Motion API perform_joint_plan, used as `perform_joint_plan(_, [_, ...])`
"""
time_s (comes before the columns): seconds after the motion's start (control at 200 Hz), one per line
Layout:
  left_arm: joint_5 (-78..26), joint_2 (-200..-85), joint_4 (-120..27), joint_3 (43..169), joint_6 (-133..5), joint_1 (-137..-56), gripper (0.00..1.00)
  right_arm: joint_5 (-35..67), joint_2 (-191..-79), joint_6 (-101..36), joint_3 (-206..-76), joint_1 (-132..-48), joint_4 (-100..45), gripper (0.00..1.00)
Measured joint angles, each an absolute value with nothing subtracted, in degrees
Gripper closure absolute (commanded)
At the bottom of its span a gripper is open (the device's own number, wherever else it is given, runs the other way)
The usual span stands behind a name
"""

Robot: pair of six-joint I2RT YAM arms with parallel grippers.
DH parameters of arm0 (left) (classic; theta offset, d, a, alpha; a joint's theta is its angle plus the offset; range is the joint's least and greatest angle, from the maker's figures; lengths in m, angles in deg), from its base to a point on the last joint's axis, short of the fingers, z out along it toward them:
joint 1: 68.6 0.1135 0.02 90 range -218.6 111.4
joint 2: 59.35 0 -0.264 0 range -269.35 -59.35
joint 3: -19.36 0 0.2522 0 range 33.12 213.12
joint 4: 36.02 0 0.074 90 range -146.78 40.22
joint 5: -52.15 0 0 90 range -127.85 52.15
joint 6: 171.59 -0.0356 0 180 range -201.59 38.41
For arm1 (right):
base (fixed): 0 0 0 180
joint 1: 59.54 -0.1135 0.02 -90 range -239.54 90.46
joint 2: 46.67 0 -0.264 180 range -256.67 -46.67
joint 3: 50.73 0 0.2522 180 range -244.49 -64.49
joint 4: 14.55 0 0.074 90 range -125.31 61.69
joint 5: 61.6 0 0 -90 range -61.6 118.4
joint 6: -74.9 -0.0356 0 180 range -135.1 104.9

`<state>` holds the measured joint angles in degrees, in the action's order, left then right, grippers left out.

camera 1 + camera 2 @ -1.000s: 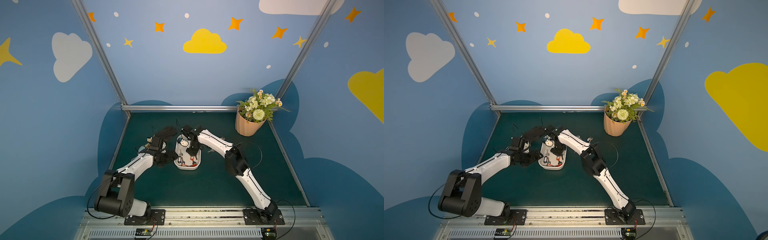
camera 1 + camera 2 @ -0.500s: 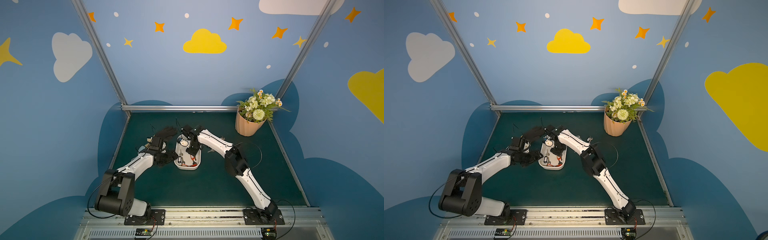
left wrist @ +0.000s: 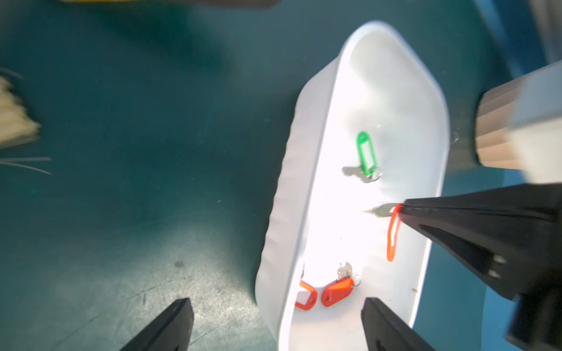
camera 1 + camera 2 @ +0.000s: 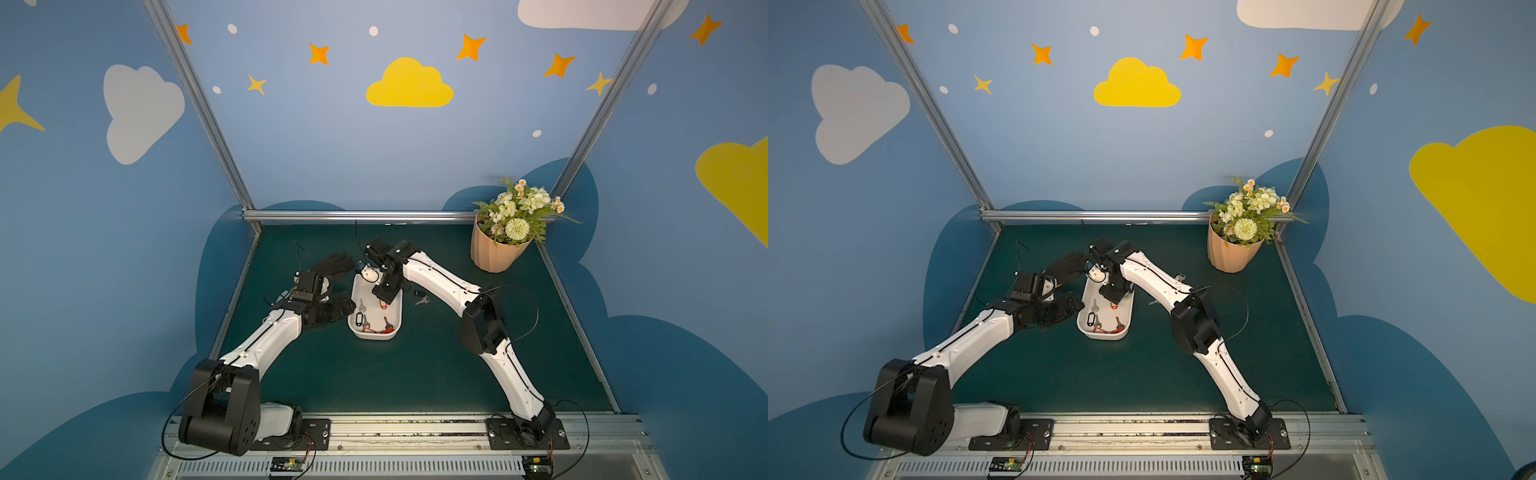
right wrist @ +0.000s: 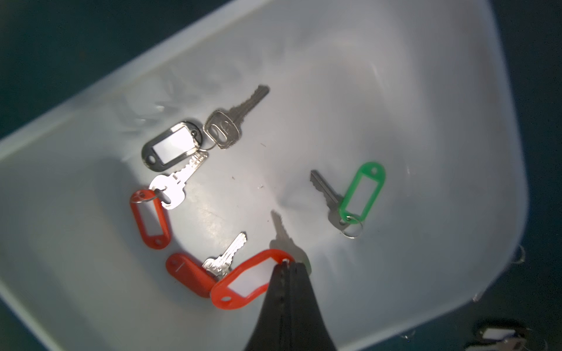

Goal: Take the keys out of the storage box
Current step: Pick up the key from the storage box, then place the key at the center of the board.

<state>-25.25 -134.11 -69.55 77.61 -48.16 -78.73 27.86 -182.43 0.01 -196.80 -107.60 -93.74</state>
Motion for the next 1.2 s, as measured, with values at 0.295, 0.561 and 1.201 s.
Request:
perform_joint_plan(0.295, [-30.3, -123.4, -68.9, 76.7, -48.2, -78.7, 0.0, 27.1, -164.8, -4.9, -186.6, -103.0, -93.6, 1.0])
perform_joint_plan(0.561, [-34.5, -115.0, -67.1, 72.8, -48.4, -78.6, 0.0, 25.3, -154.4, -10.1, -170.5, -94.5, -92.5, 1.0])
perform_joint_plan(1.201, [-34.1, -114.0, -65.1, 72.8, -50.6, -78.4, 0.02, 20.2, -154.5, -21.0, -151.7, -82.2, -77.4, 1.0])
